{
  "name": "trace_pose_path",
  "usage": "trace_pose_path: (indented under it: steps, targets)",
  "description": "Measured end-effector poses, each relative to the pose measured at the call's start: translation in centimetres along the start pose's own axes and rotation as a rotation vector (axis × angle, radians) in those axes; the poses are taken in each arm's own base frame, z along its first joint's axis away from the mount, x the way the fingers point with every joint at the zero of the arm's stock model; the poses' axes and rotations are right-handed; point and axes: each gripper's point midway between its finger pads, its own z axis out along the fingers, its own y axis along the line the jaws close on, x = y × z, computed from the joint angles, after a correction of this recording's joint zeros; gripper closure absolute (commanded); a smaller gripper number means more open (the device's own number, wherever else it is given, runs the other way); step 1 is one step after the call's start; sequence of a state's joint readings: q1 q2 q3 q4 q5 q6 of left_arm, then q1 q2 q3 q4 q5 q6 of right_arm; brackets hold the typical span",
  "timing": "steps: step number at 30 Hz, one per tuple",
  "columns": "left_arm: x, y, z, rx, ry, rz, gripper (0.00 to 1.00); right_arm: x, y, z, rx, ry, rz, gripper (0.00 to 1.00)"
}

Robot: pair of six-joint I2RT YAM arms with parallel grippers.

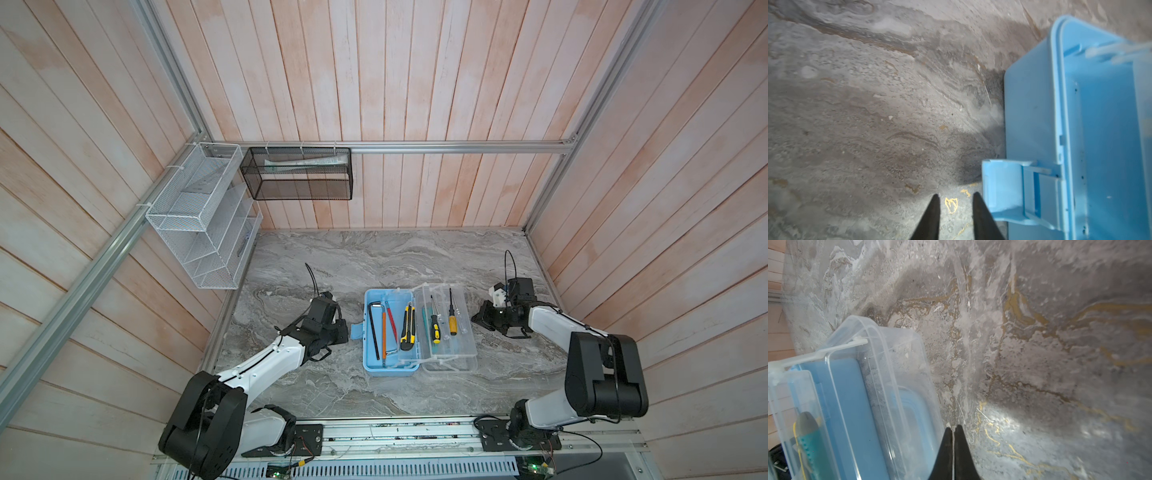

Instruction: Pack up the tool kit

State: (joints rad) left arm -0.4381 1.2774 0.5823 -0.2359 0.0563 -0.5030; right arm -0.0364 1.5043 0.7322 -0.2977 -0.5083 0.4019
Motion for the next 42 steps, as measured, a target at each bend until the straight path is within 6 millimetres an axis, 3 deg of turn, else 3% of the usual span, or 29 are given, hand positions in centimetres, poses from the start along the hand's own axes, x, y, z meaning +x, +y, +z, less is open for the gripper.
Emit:
trace_pose_path:
  steps: [15,26,32,42]
  targets:
    - [0.3,-4.7,0.1,0.159,-0.017,0.075,0.76,1.6,1.5,1.1,-0.149,0.055,-0.027,1.00]
    - [0.1,-5.0,0.0,0.175,-0.022,0.077,0.76,1.5,2.4,0.7,-0.216,0.043,-0.049,1.00]
    - [0.6,-4.8,0.5,0.168,-0.001,0.079,0.76,1.4,3.9,-1.5,-0.266,-0.041,-0.094,1.00]
    - [0.7,-4.6,0.6,0.160,0.005,0.079,0.76,1.2,5.5,-3.1,-0.323,-0.072,-0.116,1.00]
